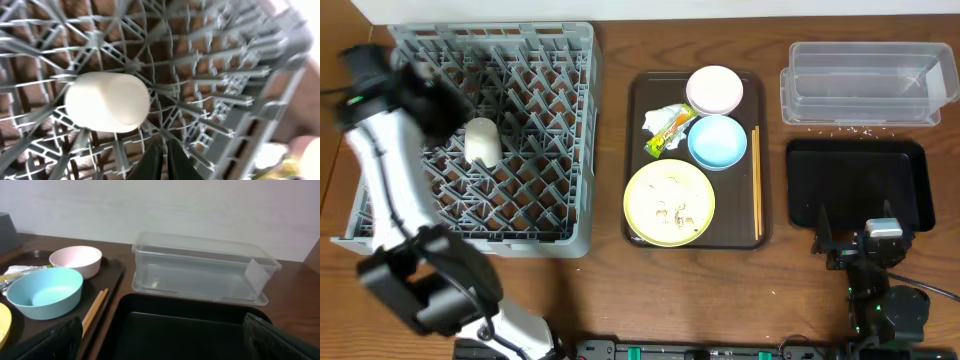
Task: Sort waste into correct bins and load items into the dishwasher
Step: 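Lower the cup upside down into the rack and open the left gripper, then reach the left gripper to the light-blue bowl rim and grasp it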
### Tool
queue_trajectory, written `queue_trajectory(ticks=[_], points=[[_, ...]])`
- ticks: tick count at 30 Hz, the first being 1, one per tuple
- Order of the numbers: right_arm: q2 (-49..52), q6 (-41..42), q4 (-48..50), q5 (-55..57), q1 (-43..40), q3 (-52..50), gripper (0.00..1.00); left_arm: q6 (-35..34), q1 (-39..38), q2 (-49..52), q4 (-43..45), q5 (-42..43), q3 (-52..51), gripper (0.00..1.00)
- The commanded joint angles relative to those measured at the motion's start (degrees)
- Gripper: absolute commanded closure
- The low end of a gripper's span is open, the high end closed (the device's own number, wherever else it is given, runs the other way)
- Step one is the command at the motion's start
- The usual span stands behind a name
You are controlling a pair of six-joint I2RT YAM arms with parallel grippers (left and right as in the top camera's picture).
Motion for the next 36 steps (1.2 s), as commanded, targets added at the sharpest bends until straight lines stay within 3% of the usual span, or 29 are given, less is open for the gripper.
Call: queue_trajectory(ticks=[1,6,16,21,26,29,30,33,36], points=[[-0.3,0.7,-0.3,-0.3,-0.6,-0.1,0.01,1.4,-4.2,4.2,0.0,-15.7,0.0,0.92],[-0.3,0.7,-0.2,-0.2,-0.6,-0.1,0.01,-1.2,-5.2,7.2,0.2,-24.2,0.0,0.92],[-0.3,0.7,-0.3,-0.2,-0.6,-0.1,0.01,-1.3,-2.4,7.5,3.0,-24.5,0.0,0.92],[-0.3,0.7,-0.2,-0.2,-0.6,-0.1,0.01,-8.2,-0.7,6.1,1.2,-28.6,0.0,0.92],[-0.3,0.7,-0.2,-0.3,-0.6,-0.1,0.01,-8.8,0.2,0.2,0.1,-26.1,0.0,0.92],[-0.3,0.7,-0.3,-0.2,-0.6,-0.1,0.01,-8.8,-0.3,-3.9,0.4,-16.9,0.0,0.91],[-0.3,0.7,-0.2,-0.2,-0.6,-0.1,0.01,-8.8,-0.5,-5.1,0.7,-12.6,0.0,0.86],[-0.3,0.7,-0.3,-0.2,-0.6,-0.1,0.01,-8.8,-2.0,-7.2,1.7,3.0,0.0,0.41],[-0.3,0.7,-0.3,-0.2,-0.6,-0.1,0.01,-8.8,-4.9,-6.8,1.7,12.9,0.0,0.3]])
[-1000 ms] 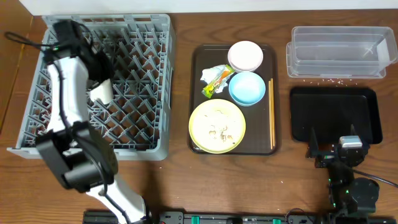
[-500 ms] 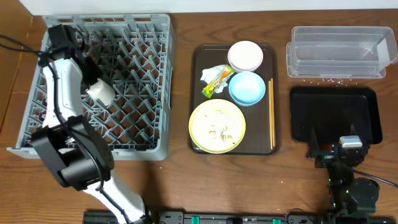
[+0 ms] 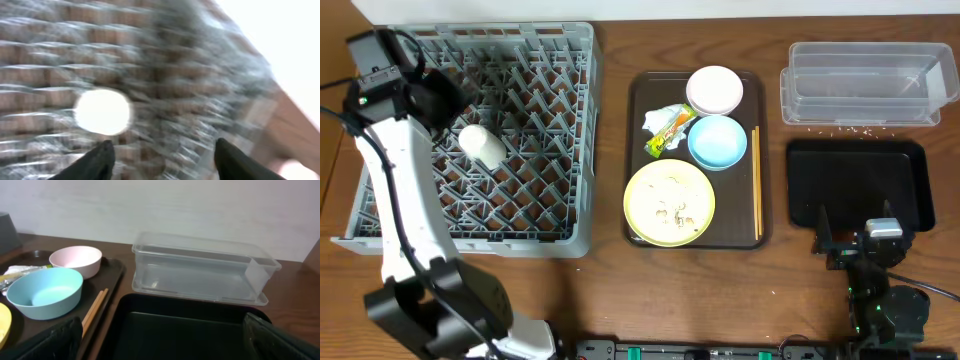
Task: Sort waste into correct bins and load items into the dishwasher
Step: 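Reach the left gripper to the light-blue bowl rim and grasp it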
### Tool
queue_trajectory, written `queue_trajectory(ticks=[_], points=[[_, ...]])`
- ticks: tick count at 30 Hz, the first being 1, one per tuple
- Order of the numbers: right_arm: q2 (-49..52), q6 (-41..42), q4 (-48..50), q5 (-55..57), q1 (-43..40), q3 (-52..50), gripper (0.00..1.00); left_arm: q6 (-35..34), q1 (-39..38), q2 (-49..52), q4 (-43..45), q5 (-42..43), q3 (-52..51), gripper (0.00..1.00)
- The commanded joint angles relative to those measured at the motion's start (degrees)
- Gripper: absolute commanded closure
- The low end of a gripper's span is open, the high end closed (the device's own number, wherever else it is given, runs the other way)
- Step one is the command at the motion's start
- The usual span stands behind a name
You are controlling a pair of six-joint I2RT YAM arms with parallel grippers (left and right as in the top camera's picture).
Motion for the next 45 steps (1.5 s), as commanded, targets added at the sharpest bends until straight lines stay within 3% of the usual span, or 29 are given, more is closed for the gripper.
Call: queue_trajectory(ticks=[1,3,7,11,15,20,23,39,45], points=[[-0.3,0.7,-0.3,-0.2,-0.6,-0.1,0.01,-0.2,-4.6,1.7,-0.3,19.9,0.0,0.29],[-0.3,0.7,-0.3,-0.2,-0.6,-0.1,0.01,0.7,-8.3,2.6,-0.1,21.7,-0.2,0.29],[-0.3,0.7,-0.3,-0.2,-0.6,-0.1,0.01,12.3,-20.0,5.6,1.3,21.7,-0.3,0.29],[-0.3,0.7,-0.3,-0.2,-0.6,-0.1,0.01,19.3,-32.0,9.1,4.6,20.2,-0.3,0.29],[-0.3,0.7,-0.3,-0.2,-0.6,-0.1,0.01,19.6,-41.2,12.7,10.8,11.8,-0.3,0.3],[-0.3,0.7,-0.3,-0.2,-0.6,-0.1,0.01,19.6,-50.2,17.9,18.3,7.8,-0.3,0.3],[-0.3,0.7,-0.2,-0.2,-0.6,-0.1,0.01,19.6,-52.9,20.6,20.9,2.6,-0.3,0.33],[-0.3,0.7,-0.2,-0.2,-0.6,-0.1,0.01,19.6,-58.6,29.2,22.6,4.4,-0.3,0.35],[-0.3,0.7,-0.2,-0.2,-0.6,-0.1,0.01,17.1,-58.7,31.8,22.4,4.4,-0.3,0.41]])
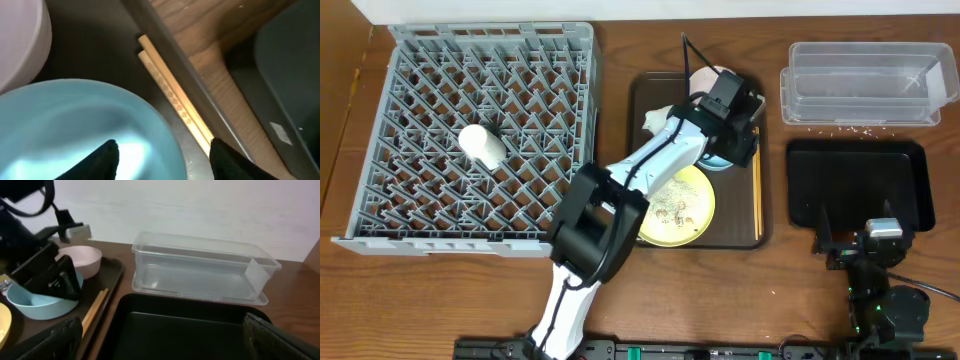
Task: Sort waste into correct bins and load items into the dishwasher
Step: 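Reach the left gripper to the light-blue bowl rim and grasp it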
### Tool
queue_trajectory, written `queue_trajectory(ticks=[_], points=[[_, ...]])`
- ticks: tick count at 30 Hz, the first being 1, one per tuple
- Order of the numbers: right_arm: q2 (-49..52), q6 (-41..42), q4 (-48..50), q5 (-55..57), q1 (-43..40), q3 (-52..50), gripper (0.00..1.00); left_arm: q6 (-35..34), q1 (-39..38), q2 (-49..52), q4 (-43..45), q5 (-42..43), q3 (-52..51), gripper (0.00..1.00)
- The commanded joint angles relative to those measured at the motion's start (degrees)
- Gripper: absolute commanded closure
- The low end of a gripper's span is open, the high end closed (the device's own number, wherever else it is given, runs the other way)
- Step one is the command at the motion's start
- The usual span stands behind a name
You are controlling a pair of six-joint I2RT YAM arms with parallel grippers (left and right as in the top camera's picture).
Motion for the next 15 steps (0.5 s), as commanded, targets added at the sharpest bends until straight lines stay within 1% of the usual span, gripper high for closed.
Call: queue_trajectory(ticks=[1,5,9,13,15], points=[[-0.3,0.7,-0.3,-0.2,-0.6,0.0,0.01,-2.1,0.1,3.2,-0.2,-0.5,-0.2,0.41],[-0.3,0.7,-0.3,-0.2,-0.6,0.0,0.01,-2.1,0.1,3.6,-0.2,-0.5,-0.2,0.42],[-0.3,0.7,-0.3,-0.2,-0.6,0.0,0.01,-2.0,0.1,3.6,-0.3,-0.5,-0.2,0.54],[-0.3,0.7,-0.3,-0.2,-0.6,0.0,0.01,-2.0,0.1,4.2,-0.7,-0.5,-0.3,0.6],[-0.3,0.7,-0.3,-0.2,-0.6,0.0,0.01,-2.0,0.1,4.6,-0.7,-0.5,-0.3,0.66]])
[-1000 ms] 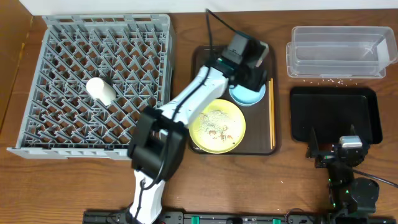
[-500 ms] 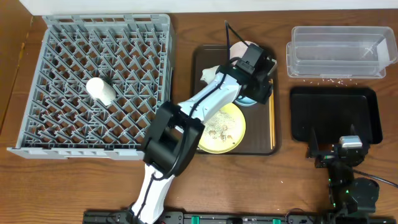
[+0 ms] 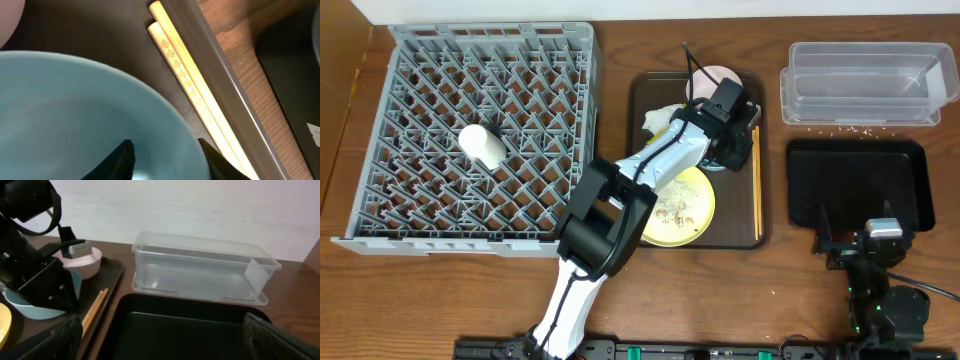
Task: Sort waste into correct bins and load items into the dishwasher
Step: 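Reach the left gripper to the light-blue bowl rim and grasp it, then lift the light-blue bowl with the left gripper over the rack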
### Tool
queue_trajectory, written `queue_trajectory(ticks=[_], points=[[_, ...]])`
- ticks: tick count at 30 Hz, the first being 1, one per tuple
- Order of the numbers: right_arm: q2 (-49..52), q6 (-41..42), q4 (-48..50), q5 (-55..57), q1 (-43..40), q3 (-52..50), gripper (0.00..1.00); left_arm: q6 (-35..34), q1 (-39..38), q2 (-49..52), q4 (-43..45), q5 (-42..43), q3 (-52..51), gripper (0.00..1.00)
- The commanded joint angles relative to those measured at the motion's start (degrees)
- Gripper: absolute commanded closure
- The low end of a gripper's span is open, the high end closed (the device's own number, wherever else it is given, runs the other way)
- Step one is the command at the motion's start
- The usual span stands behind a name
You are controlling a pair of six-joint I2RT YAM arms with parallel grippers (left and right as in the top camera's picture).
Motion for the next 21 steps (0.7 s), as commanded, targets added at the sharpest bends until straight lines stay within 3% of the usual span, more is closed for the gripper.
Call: queue_trajectory(ticks=[1,7,12,17,21], points=[[-0.3,0.7,-0.2,-0.2,-0.6,-0.1,0.01,-0.3,0.1,1.6,-0.2,-0.3,-0.3,0.7],[-0.3,0.7,-0.2,-0.2,-0.6,-0.1,0.01,-4.5,0.1,1.3,-0.2,-0.3,-0.3,0.91],[-0.3,0.7,-0.3,-0.2,-0.6,-0.1,0.01,-8.1,0.1,1.0,-0.2,1.0,-0.3,0.92],[-0.3,0.7,-0.3,-0.2,-0.6,-0.1,0.01,-11.4,0.8,0.5,-0.2,9.5,0.2,0.92],[-0.3,0.7,-0.3,-0.2,-0.6,-0.1,0.01,-14.6,1.9,-1.0,-0.2,11.0,0.2,0.93]])
